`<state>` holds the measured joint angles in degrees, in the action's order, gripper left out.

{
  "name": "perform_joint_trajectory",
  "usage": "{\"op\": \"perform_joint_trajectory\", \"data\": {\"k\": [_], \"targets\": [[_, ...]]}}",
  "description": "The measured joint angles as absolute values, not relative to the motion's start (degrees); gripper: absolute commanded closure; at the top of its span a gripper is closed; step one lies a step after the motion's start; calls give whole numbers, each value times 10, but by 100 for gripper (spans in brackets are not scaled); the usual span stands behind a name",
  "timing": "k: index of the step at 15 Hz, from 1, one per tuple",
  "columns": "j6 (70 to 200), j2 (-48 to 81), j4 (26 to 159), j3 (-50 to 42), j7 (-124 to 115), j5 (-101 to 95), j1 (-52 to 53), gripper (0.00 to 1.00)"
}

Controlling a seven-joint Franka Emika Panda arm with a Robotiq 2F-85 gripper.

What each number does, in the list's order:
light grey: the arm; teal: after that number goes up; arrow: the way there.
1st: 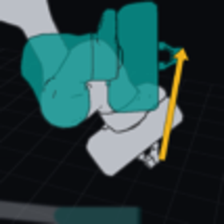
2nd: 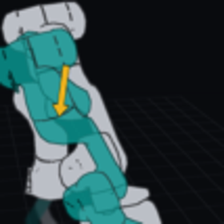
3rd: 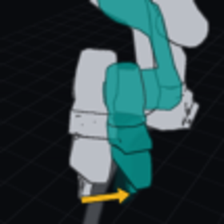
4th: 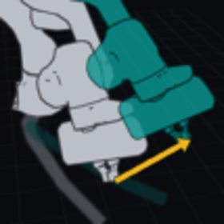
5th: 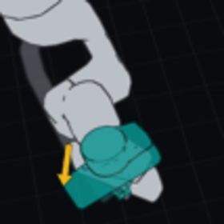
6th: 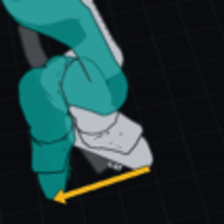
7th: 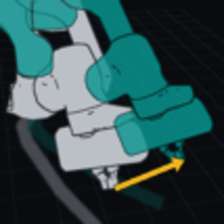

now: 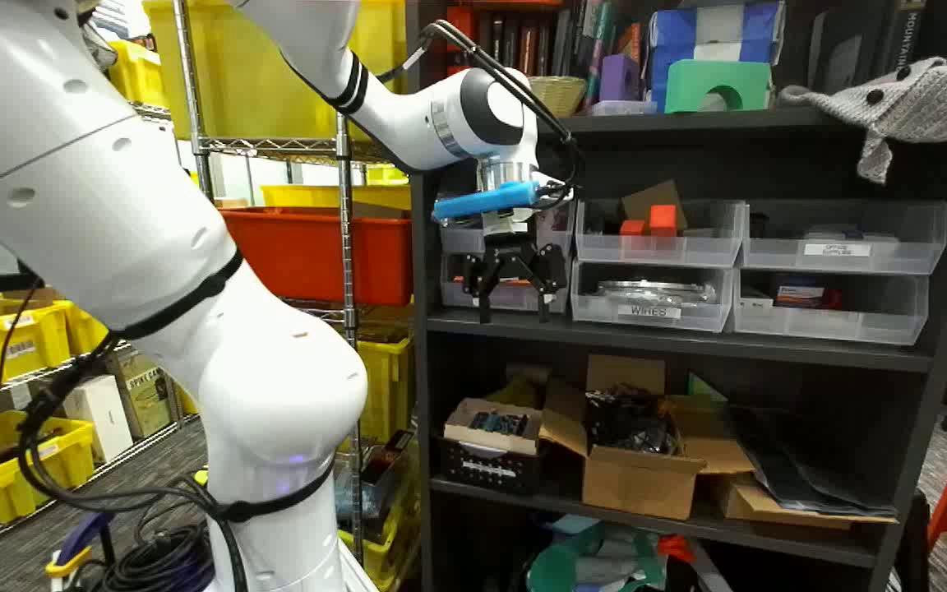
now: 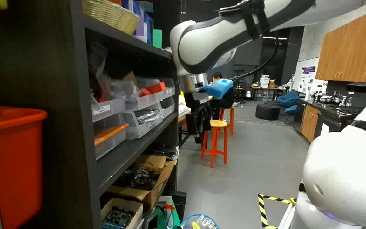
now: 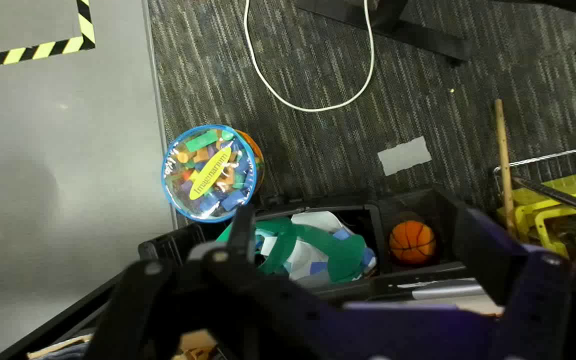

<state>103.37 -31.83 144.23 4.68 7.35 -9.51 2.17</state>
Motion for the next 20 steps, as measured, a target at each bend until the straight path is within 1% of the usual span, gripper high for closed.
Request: {"op": "perform_joint_trajectory", "data": {"k": [14,17,20], "targets": [[1038,-319,1444,47,73,-108,28,0],[1083,-325,1458,47,78,-151,32,0],[1167,-345,1491,45,79,-206,31,0]]}}
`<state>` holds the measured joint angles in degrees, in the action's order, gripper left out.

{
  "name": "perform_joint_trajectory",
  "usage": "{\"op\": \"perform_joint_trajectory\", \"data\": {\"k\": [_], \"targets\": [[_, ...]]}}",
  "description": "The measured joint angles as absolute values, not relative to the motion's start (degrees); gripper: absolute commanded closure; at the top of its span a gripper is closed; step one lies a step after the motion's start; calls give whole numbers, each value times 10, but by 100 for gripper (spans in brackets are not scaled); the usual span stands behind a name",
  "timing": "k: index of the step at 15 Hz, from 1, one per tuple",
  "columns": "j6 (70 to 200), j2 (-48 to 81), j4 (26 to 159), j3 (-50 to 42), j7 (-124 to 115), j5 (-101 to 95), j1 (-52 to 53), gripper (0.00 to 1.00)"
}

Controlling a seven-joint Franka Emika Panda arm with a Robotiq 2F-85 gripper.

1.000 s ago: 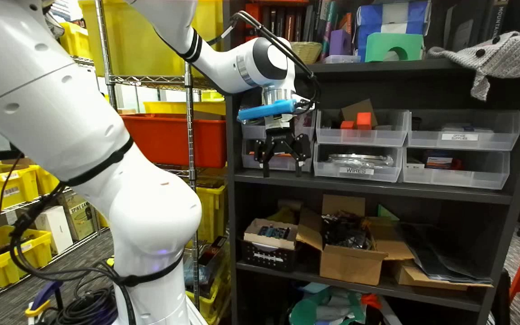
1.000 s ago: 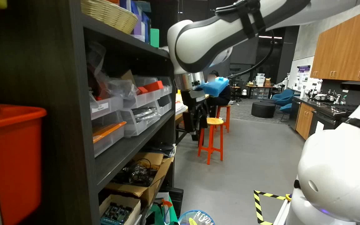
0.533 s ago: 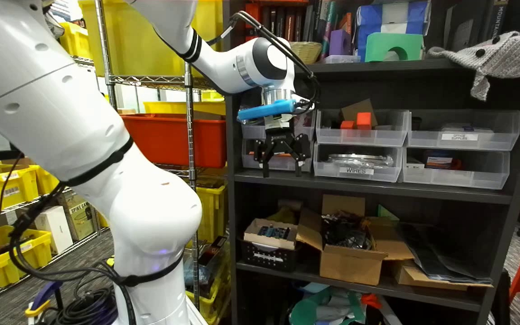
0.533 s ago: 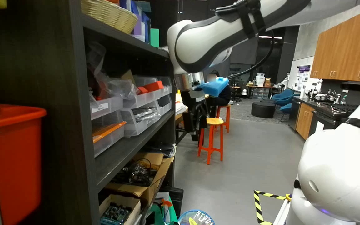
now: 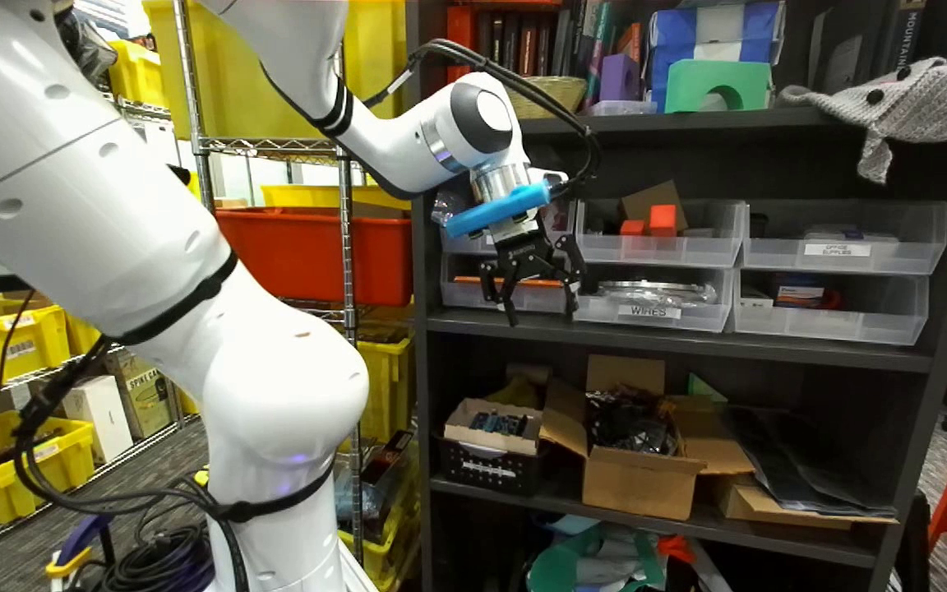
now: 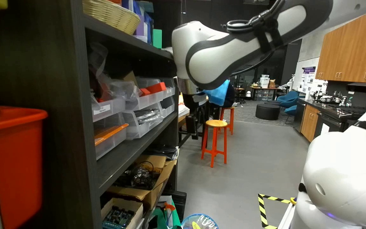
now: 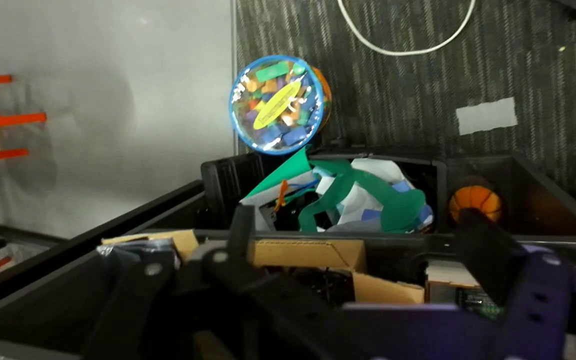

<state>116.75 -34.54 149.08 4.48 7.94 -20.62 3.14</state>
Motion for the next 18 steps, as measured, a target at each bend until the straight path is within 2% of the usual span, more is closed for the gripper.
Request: {"op": "perform_joint_trajectory", "data": {"k": [5,11,18], "targets": [[1330,-409,1559,11,78,-242,17,0],[1444,-514,1593,-52,98,-213,7,0],[1452,-529,1595,-56,126,-200,14,0]]}}
